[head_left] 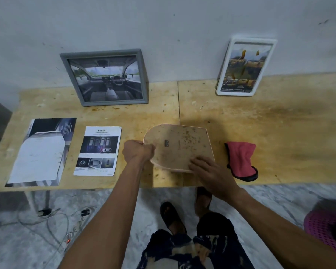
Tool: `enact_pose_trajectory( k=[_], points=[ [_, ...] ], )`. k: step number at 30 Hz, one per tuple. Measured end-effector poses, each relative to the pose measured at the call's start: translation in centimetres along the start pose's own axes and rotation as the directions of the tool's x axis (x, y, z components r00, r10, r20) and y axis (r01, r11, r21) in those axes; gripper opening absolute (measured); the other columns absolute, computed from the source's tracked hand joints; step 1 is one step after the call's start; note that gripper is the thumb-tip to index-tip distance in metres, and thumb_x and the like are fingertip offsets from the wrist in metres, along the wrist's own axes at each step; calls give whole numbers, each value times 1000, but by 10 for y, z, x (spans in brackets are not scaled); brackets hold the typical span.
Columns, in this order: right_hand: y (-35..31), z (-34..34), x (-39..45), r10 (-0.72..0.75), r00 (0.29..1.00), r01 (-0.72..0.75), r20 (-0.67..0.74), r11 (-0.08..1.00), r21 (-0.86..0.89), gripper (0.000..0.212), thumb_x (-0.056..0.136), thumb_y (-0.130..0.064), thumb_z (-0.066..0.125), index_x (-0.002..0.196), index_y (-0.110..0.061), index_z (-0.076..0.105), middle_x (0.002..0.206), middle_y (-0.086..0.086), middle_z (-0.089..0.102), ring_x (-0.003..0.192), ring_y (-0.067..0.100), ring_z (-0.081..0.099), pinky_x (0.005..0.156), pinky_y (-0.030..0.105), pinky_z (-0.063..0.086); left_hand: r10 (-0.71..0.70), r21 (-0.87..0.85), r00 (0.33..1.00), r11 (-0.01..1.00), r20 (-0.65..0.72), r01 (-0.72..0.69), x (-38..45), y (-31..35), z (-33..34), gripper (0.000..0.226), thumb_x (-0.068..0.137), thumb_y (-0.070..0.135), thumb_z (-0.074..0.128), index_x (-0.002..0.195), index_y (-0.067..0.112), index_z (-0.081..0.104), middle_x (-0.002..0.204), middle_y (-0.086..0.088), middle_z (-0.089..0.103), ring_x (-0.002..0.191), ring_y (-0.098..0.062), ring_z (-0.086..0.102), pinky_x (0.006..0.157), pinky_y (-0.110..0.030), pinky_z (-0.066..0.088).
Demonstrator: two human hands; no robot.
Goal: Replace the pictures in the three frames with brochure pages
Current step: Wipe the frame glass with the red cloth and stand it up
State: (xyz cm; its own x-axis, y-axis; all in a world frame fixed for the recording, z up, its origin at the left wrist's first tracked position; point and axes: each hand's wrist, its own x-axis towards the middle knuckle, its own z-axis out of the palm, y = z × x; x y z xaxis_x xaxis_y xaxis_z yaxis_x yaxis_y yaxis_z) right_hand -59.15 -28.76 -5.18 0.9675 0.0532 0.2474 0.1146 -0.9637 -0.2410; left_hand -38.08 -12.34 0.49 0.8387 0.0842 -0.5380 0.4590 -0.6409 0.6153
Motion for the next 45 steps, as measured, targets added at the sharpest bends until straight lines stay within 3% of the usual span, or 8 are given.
enact_pose_trajectory(
  k=[6, 9, 12, 18, 24, 34, 39, 45],
  points=[
    [6, -53, 63, 329, 919, -278, -219, 932, 234, 28, 98, -11, 54, 123, -3, 60, 110, 15, 68, 86, 25, 67, 64, 37, 59, 138, -405, 986, 910, 99, -86, -3, 47, -25, 40, 90, 64, 56, 88, 25, 62, 97, -1, 69, 94, -21, 67, 82, -43, 59],
    [7, -72, 84, 626, 733, -472, -267, 750, 463, 26, 101, -16, 51, 122, -5, 60, 96, 6, 67, 75, 15, 61, 61, 29, 53, 179, -335, 979, 932, 100, -136, -3, 39, -22, 34, 95, 56, 53, 104, 24, 59, 104, -2, 66, 102, -25, 64, 90, -47, 56],
    [5, -80, 84, 857, 515, -572, -19, 360, 737, 29, 100, -16, 51, 128, -11, 59, 101, 1, 66, 88, 17, 67, 71, 29, 59, 161, -202, 972, 971, 172, -125, -5, 14, -13, 52, 91, 53, 56, 131, 21, 57, 125, -10, 63, 114, -32, 60, 99, -52, 51],
    [-2, -56, 53, 871, 323, -580, 371, -127, 804, 39, 100, -14, 52, 137, -27, 49, 104, 7, 70, 83, 22, 71, 69, 38, 61, 95, -198, 933, 980, 346, -26, -17, -29, 0, 44, 97, 25, 58, 139, 15, 52, 127, -11, 61, 106, -29, 63, 92, -47, 56],
    [-11, -20, 22, 885, 312, -690, 344, -38, 723, 41, 94, -1, 45, 132, -13, 55, 114, 9, 66, 92, 22, 64, 72, 32, 53, 69, -81, 927, 996, 369, -42, -23, -67, 16, 38, 87, -3, 67, 124, 2, 63, 99, -12, 68, 72, -22, 63, 60, -33, 54],
    [4, 11, 6, 892, 319, -824, 322, 93, 558, 31, 96, -4, 47, 125, -5, 59, 105, 5, 61, 96, 22, 57, 82, 31, 43, 108, 105, 953, 984, 285, -142, -27, -90, 51, 38, 79, 7, 73, 117, 15, 69, 98, -2, 72, 91, -26, 68, 81, -41, 59],
    [18, 27, -1, 896, 374, -889, 238, 273, 368, 20, 89, -6, 51, 71, -7, 43, 72, 11, 43, 70, 25, 42, 66, 36, 29, 181, 158, 965, 964, 193, -212, -40, -91, 65, 38, 81, 7, 73, 118, 13, 67, 89, -1, 65, 81, -20, 59, 66, -25, 41],
    [23, 20, -1, 891, 415, -888, 184, 353, 294, 10, 90, -7, 47, 84, -3, 54, 86, 14, 52, 86, 34, 53, 67, 34, 30, 187, 161, 970, 964, 153, -212, -47, -88, 68, 43, 81, 6, 75, 121, 8, 63, 92, -2, 64, 86, -20, 58, 69, -27, 45]
  ],
)
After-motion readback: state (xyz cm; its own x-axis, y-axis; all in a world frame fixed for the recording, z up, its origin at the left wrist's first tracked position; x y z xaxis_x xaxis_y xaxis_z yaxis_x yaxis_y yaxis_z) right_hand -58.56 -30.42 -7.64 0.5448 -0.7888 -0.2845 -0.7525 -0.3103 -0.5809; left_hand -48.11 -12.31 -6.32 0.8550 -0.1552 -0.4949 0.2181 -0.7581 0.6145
